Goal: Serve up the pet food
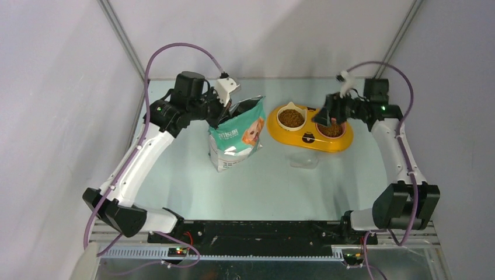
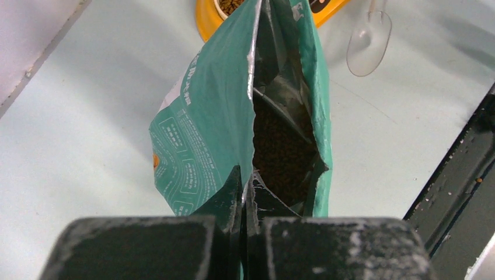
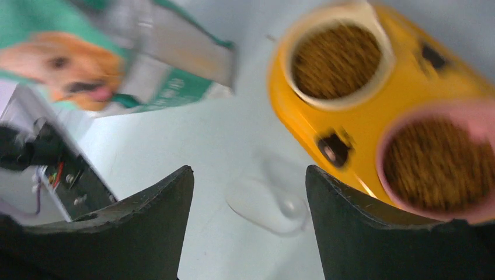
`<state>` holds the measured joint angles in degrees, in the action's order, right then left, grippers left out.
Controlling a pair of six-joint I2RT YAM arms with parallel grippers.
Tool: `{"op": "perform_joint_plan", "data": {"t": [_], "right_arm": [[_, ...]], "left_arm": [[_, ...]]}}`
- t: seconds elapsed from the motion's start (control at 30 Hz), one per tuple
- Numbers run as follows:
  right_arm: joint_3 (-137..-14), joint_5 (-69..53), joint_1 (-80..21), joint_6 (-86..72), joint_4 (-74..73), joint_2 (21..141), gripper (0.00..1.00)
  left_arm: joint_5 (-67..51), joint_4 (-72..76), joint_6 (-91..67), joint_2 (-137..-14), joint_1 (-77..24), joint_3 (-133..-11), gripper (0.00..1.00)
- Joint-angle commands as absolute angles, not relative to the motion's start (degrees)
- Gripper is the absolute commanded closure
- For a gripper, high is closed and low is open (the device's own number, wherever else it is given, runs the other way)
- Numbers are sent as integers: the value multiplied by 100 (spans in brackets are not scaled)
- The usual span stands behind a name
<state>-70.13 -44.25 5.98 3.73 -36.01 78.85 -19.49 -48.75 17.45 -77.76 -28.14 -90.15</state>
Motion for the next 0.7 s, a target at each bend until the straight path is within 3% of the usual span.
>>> {"op": "perform_joint_plan", "data": {"t": [0.0,0.33,0.67], "right_arm": [[-8485,-5547,-265,2407,-4660,8312,29],[-9637,-5515,-1752,4422,-4143,8794,25],[-10826,-5267,-2907,5730,-4855,9788,25]], "left_arm": [[-2591,-5195,2321,-7443,-2839,-9150,100],[-3300,-5596,2840,-7351,-2839,-9349,100],[-3470,-5810,3148,-7238,-2839,-9280,100]]}}
